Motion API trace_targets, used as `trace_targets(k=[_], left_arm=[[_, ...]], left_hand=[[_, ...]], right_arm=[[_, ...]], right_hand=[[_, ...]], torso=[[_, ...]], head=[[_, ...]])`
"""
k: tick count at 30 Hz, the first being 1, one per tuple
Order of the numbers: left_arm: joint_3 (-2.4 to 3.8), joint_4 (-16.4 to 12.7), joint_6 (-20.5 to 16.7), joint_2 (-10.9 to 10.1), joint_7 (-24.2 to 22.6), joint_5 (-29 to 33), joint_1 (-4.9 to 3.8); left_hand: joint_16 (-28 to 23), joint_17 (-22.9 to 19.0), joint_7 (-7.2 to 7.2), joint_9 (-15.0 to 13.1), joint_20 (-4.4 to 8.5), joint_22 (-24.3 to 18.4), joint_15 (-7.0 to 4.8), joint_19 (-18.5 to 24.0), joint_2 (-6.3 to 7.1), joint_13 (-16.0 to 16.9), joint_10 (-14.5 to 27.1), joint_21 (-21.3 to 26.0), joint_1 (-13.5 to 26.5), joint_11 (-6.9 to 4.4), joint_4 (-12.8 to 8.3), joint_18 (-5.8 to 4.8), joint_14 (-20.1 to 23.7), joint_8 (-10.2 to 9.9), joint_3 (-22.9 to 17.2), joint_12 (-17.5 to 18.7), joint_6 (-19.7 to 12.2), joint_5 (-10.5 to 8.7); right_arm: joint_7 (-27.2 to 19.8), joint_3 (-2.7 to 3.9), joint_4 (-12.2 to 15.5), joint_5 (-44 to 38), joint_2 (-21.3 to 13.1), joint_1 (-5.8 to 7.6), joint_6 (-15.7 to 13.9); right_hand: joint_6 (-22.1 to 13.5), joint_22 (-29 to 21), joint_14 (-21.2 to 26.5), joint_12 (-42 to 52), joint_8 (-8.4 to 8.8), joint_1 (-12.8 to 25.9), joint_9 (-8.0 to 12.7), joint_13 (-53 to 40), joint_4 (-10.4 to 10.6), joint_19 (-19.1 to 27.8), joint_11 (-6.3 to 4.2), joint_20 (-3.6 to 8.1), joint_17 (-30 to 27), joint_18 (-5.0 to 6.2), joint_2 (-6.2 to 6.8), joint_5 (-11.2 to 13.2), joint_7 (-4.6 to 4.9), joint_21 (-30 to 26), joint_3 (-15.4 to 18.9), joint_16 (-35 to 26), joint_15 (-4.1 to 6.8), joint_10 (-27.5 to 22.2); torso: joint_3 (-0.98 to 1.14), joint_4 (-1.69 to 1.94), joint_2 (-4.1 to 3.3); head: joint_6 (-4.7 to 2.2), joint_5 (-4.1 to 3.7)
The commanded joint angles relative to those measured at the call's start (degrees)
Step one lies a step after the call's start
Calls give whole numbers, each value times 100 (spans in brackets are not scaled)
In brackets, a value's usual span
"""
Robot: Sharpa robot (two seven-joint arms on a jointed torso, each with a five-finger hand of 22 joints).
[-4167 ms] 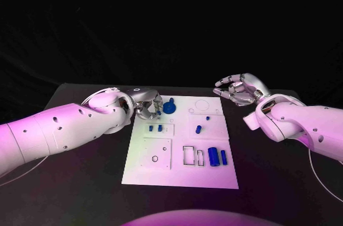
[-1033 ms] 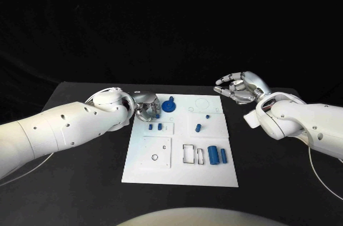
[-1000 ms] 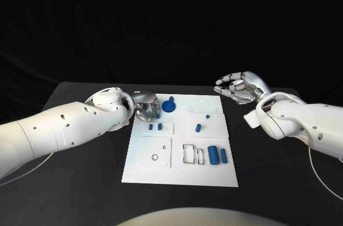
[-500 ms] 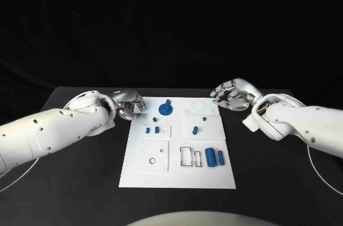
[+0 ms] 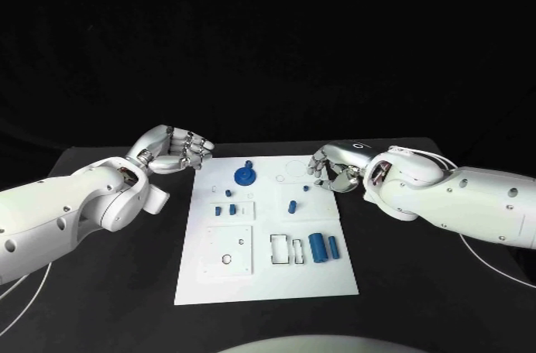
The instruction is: Assemble the parts on the task board
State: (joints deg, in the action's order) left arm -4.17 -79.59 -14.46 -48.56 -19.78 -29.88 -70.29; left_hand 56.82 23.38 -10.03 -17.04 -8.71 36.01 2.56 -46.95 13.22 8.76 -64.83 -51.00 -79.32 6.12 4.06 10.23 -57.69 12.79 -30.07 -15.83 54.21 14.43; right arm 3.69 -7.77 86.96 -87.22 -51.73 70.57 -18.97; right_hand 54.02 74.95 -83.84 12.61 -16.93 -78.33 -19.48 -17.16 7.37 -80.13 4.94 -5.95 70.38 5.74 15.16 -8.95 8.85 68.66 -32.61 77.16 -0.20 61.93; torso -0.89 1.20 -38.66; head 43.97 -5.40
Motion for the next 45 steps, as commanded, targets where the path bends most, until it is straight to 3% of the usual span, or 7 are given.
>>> trace_targets(k=[1,13,17,25,30,45], left_arm=[[8,-229,232,-107,-744,1856,-10],[17,-626,240,-307,-859,2503,-33],[20,-652,199,-320,-853,2541,-42],[23,-677,181,-341,-820,2566,-56],[24,-689,180,-348,-808,2570,-62],[26,-694,192,-354,-749,2571,-79]], left_hand=[[-212,-98,15,-7,-15,-118,-3,72,-64,39,-53,205,4,-19,20,17,82,40,77,-72,69,-8],[-343,-158,4,-3,-24,-205,4,19,-85,50,-14,333,-10,-12,20,22,48,55,128,-77,71,-1],[-361,-166,-5,2,-21,-217,5,-5,-88,52,3,348,-48,-5,-8,24,32,51,129,-75,58,1],[-381,-174,-16,5,-17,-225,7,-28,-92,53,18,357,-89,2,-40,24,22,54,133,-74,59,0],[-396,-180,-23,7,-14,-227,9,-38,-100,55,25,361,-116,7,-61,23,20,56,132,-75,59,1],[-427,-192,-29,10,-5,-219,7,-59,-140,61,25,352,-186,9,-113,22,10,67,122,-86,74,6]], right_arm=[[589,2,32,-1276,86,-13,187],[730,0,-59,-1541,369,-85,305],[745,-1,-96,-1578,398,-130,388],[744,-2,-148,-1614,456,-207,452],[708,-2,-183,-1618,510,-250,380],[702,-2,-333,-1575,646,-341,400]], right_hand=[[44,263,-198,-36,29,67,14,46,13,-29,27,-1,16,-118,15,49,16,33,-20,34,-45,2],[27,426,-257,-114,70,76,40,164,-37,-149,45,-5,225,-172,46,37,35,289,-47,186,-66,30],[35,496,-272,-134,76,77,45,202,-55,-200,50,-6,243,-195,43,32,38,400,-62,208,-73,47],[73,555,-282,-157,72,62,48,263,-100,-238,47,-7,263,-212,29,-16,37,486,-102,235,-72,102],[96,573,-283,-162,66,66,47,286,-111,-248,44,-8,267,-216,19,-23,36,510,-116,242,-69,132],[275,717,-293,-167,5,54,27,420,-224,-334,-25,10,335,-255,-163,95,-28,714,-311,311,-4,382]], torso=[[-8,7,2],[-36,26,4],[-26,24,0],[-29,37,-9],[-21,23,-8],[-22,22,-2]], head=[[9,-25],[72,5],[82,-11],[116,49],[119,69],[157,78]])
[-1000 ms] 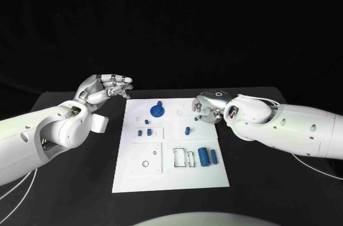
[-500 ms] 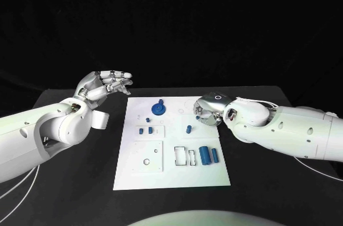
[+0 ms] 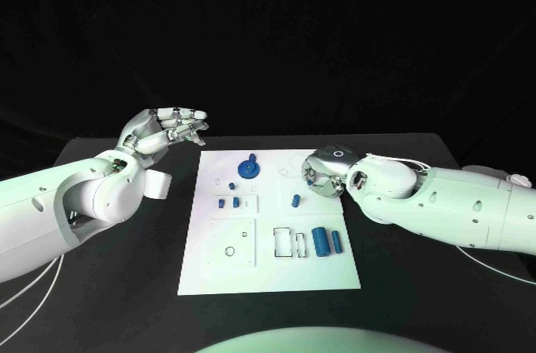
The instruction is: Assemble the parts on the task board
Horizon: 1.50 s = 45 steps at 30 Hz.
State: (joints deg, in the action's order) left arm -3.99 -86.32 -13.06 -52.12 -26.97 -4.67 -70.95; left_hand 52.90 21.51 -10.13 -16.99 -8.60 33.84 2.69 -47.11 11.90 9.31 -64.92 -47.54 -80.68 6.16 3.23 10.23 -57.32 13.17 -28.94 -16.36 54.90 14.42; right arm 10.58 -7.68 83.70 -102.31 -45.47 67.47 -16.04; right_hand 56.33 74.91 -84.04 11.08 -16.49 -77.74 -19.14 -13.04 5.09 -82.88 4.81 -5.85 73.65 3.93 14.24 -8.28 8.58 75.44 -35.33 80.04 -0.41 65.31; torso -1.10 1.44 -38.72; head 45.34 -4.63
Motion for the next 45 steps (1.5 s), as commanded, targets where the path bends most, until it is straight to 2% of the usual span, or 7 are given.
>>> trace_targets(k=[1,8,22,26,34,41,45], left_arm=[[7,-21,52,2,-25,50,-14],[7,-20,66,-2,29,50,-18],[8,-4,63,9,67,50,-25],[8,5,50,10,72,50,-27],[8,27,51,7,76,44,-28],[8,58,-62,-4,142,-12,-28],[8,68,-89,-17,162,-25,-28]], left_hand=[[-35,-5,-19,5,-16,-2,-7,-43,-9,6,33,6,-50,5,-30,23,-27,29,9,-34,5,6],[-52,-11,-17,5,-9,10,-9,-54,-51,9,35,-8,-79,4,-49,23,-35,40,0,-39,22,6],[-78,-22,-5,4,8,45,-19,-69,-100,14,42,-52,-128,-4,-102,21,-63,70,5,-49,70,0],[-83,-23,-5,4,10,50,-20,-68,-105,15,43,-57,-134,-4,-109,21,-64,72,4,-51,73,1],[-93,-27,-7,6,15,62,-23,-66,-117,16,44,-71,-147,-4,-124,21,-66,74,2,-53,78,6],[-106,-33,-13,9,19,73,-23,-62,-126,16,46,-82,-151,-2,-133,20,-68,74,-1,-54,79,16],[-106,-33,-13,9,19,73,-23,-62,-126,16,46,-82,-151,-2,-133,20,-68,74,-1,-54,79,16]], right_arm=[[16,-11,-12,-65,23,-36,113],[68,-11,-26,-101,59,-84,138],[227,-10,-73,-220,138,-159,81],[233,-10,-36,-232,115,-165,-126],[149,1,124,-143,7,-164,-619],[147,28,326,-63,-108,-145,-1181],[147,48,496,21,-219,-122,-1307]], right_hand=[[62,729,-273,-12,-47,-11,-11,13,-7,-63,-19,1,6,-76,-88,30,-6,49,-55,23,22,63],[165,837,-285,-4,-101,-88,-45,49,-176,-137,-68,29,61,-111,-195,39,-45,218,-170,70,66,200],[220,901,-289,-21,-128,-126,-71,75,-321,-175,-82,41,75,-130,-311,54,-51,310,-270,92,86,272],[235,955,-285,-36,-136,-130,-88,93,-424,-211,-83,49,53,-147,-389,12,-47,393,-373,88,95,316],[252,991,-276,-45,-147,-64,-103,103,-454,-237,-84,49,-3,-159,-385,-54,-44,451,-395,63,93,342],[264,1012,-279,-49,-156,-19,-112,108,-464,-254,-89,49,1,-167,-372,-49,-51,487,-391,69,95,359],[273,1021,-281,-51,-162,17,-119,111,-472,-260,-93,50,3,-169,-353,-50,-56,500,-383,73,98,372]], torso=[[0,-1,3],[3,-5,7],[-9,-4,13],[-2,3,15],[-7,-8,21],[5,-11,17],[2,-15,17]], head=[[22,0],[39,-12],[66,-32],[63,-30],[39,-32],[3,-36],[2,-34]])
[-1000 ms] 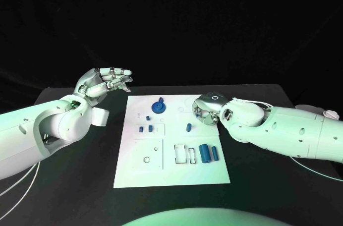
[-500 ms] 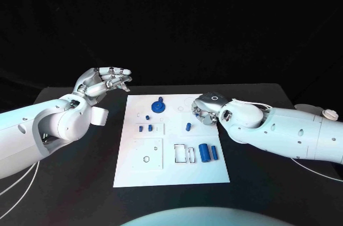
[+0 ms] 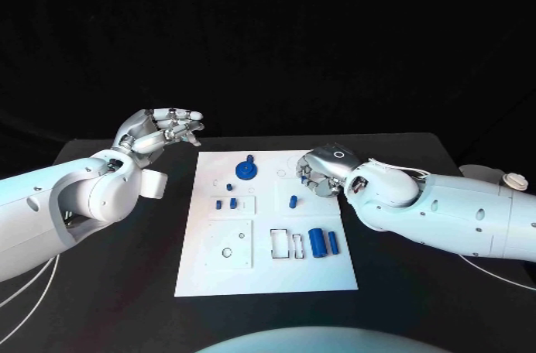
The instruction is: Assemble the parts on the task board
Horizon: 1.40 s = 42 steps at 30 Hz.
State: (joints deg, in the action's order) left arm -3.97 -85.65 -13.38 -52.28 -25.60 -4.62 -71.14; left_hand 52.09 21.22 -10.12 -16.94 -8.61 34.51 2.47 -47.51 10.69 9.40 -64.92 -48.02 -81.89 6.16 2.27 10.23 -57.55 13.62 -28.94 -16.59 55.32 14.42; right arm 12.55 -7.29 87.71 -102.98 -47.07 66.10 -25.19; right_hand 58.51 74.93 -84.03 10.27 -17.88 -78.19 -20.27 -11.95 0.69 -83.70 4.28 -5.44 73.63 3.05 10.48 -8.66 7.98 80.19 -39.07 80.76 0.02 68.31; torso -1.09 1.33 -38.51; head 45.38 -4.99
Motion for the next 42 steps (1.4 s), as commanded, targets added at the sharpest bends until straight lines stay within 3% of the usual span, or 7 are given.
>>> trace_targets(k=[1,5,13,16,18,30,42], left_arm=[[6,4,-59,-2,26,-31,-9],[6,13,-62,-5,30,-34,-9],[6,82,-22,52,18,-34,-8],[6,151,-21,91,11,-33,-8],[6,205,-26,125,3,-28,-8],[6,246,-29,281,-17,-22,-9],[6,198,-73,360,-75,-25,-11]], left_hand=[[-25,-4,-13,5,19,5,-1,-22,-5,8,46,-34,-30,-2,-38,19,-46,29,0,-31,37,16],[-30,-6,-14,6,21,9,-1,-20,-8,8,47,-39,-31,-1,-41,19,-47,29,-2,-31,37,19],[-39,-10,-16,8,23,16,-1,-17,-14,8,50,-45,-33,0,-46,18,-48,29,-5,-31,37,23],[-40,-11,-17,9,23,16,-1,-16,-14,8,50,-46,-33,1,-47,18,-49,28,-5,-31,37,24],[-41,-11,-18,9,23,18,0,-16,-15,8,51,-47,-33,1,-48,18,-49,28,-5,-30,36,24],[-43,-12,-19,10,23,20,0,-15,-15,8,52,-49,-32,2,-49,18,-50,27,-5,-31,36,24],[-52,-15,-23,14,24,27,3,-8,-12,8,56,-56,-24,6,-52,15,-53,25,0,-30,32,24]], right_arm=[[-47,13,152,113,-93,21,-404],[-36,25,413,204,-209,41,-430],[-75,35,997,342,-151,39,-493],[-86,35,1115,361,-39,22,-473],[-111,29,1156,372,98,-4,-454],[-231,-11,954,342,742,-452,-477],[-278,-76,580,382,1085,-736,-452]], right_hand=[[57,1021,-282,30,-25,76,-9,2,-35,-179,-42,10,3,-82,30,-10,1,27,-6,1,57,78],[59,1027,-282,27,-27,95,-12,5,-36,-183,-44,10,-4,-84,38,-6,-1,36,-1,-1,58,81],[57,1020,-278,23,-26,116,-13,7,-34,-175,-44,11,-26,-80,43,-5,-2,20,4,-12,58,82],[55,1014,-276,21,-25,122,-14,8,-34,-170,-44,11,-33,-77,44,-5,-2,9,5,-16,59,81],[49,1012,-276,17,-22,129,-13,10,-35,-167,-43,11,-37,-76,47,-4,-2,2,6,-18,59,78],[46,1003,-274,15,-20,132,-14,11,-36,-159,-43,11,-46,-72,44,-5,-2,-14,5,-23,59,77],[33,998,-275,5,-15,163,-17,16,-36,-152,-41,11,-44,-68,37,17,0,-29,12,-19,58,73]], torso=[[-1,-3,0],[-4,1,-2],[8,-5,-1],[1,11,-1],[-10,0,5],[-18,4,-6],[-9,-1,-9]], head=[[-5,19],[-10,44],[-43,225],[-37,318],[-21,450],[70,804],[162,968]])
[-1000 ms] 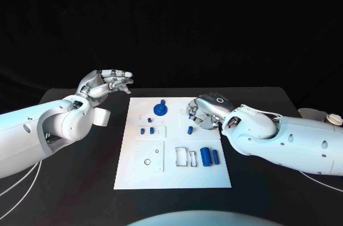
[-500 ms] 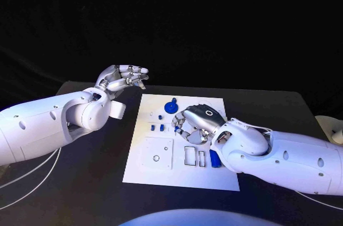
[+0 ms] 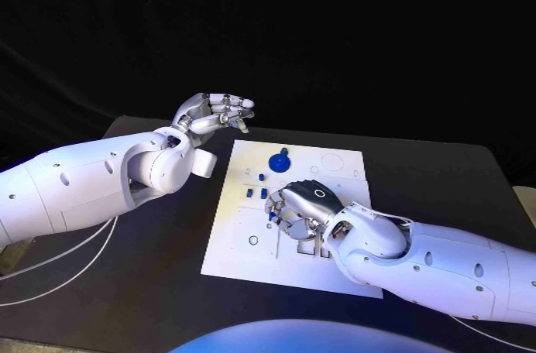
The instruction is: Assemble the parts on the task board
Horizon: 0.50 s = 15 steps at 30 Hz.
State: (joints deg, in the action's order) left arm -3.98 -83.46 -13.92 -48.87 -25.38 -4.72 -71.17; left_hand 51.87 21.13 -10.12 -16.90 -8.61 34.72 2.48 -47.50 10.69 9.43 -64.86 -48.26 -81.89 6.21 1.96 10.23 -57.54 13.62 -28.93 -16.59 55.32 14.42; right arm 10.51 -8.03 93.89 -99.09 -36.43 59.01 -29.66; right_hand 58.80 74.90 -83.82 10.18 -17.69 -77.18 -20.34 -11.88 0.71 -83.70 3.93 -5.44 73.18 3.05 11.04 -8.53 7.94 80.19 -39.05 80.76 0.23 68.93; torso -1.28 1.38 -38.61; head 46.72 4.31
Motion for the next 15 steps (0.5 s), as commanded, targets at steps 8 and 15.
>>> trace_targets(k=[8,15], left_arm=[[6,-25,-16,35,-88,-16,-10],[6,-16,-13,34,-71,-16,-11]], left_hand=[[-40,-10,-32,15,22,13,8,2,-9,3,62,-36,-8,8,-17,12,-53,18,5,-27,21,25],[-40,-10,-32,15,22,13,8,2,-9,3,62,-36,-8,8,-17,12,-53,18,5,-27,21,25]], right_arm=[[-80,-24,-143,0,68,-88,20],[-99,-34,-164,29,68,-103,33]], right_hand=[[-1,1003,-296,10,-32,79,-11,12,-37,-153,-4,11,-1,-69,-19,16,6,-27,16,-18,36,10],[-3,1005,-295,8,-32,90,-12,13,-35,-154,-4,10,-5,-70,-19,20,5,-23,20,-19,35,10]], torso=[[11,-4,-2],[8,-9,1]], head=[[79,83],[89,88]])
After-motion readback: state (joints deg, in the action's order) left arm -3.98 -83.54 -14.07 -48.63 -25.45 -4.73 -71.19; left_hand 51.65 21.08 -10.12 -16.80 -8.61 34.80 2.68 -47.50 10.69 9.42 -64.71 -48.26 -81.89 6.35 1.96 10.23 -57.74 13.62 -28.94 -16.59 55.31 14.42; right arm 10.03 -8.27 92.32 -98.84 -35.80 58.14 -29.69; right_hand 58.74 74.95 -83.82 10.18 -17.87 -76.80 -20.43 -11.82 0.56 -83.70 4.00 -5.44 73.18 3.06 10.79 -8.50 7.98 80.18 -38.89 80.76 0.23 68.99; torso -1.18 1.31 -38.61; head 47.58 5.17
